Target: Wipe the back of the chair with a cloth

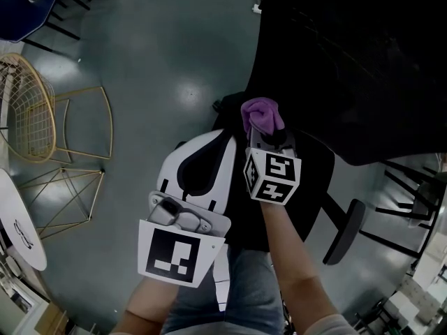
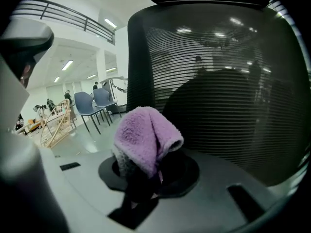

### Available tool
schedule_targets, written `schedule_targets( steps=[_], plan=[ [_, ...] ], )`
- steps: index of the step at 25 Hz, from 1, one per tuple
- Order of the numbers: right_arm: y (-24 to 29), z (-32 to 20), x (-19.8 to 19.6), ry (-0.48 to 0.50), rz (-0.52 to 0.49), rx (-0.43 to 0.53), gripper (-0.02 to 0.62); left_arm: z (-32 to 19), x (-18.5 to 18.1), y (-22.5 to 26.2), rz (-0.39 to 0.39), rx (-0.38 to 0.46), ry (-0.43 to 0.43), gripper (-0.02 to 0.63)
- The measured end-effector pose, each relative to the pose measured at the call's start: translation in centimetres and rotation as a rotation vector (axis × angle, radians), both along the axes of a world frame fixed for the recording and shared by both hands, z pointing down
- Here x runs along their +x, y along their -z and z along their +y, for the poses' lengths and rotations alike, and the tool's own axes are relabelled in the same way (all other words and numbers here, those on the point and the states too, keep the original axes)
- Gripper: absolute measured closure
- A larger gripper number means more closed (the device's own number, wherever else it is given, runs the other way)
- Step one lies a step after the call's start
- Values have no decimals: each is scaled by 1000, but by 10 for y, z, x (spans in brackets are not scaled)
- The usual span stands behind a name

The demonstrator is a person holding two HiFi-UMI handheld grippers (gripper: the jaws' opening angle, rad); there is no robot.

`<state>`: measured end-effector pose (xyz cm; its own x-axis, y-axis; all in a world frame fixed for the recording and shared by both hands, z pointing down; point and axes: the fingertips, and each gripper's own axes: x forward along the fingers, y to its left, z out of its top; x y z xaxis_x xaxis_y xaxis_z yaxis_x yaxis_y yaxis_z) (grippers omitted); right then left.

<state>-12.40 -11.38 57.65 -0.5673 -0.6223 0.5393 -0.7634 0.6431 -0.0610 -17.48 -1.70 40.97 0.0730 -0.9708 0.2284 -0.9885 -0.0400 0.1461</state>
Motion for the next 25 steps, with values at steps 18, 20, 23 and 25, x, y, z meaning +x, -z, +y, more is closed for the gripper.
schedule_targets(
  steps=[18, 20, 23, 25],
  plan=[
    [-36, 18, -13, 0, 0, -63, 500, -2, -18, -8, 9, -20, -1, 594],
    [-46, 20, -12, -6, 14, -86, 500, -2, -19, -9, 11, -22, -7, 594],
    [-57, 20, -14, -7, 30, -107, 500, -2, -20, -12, 0, -31, -20, 594],
    [-64, 19, -13, -4, 47, -120, 500, -4, -21, -13, -1, -35, -20, 594]
  ],
)
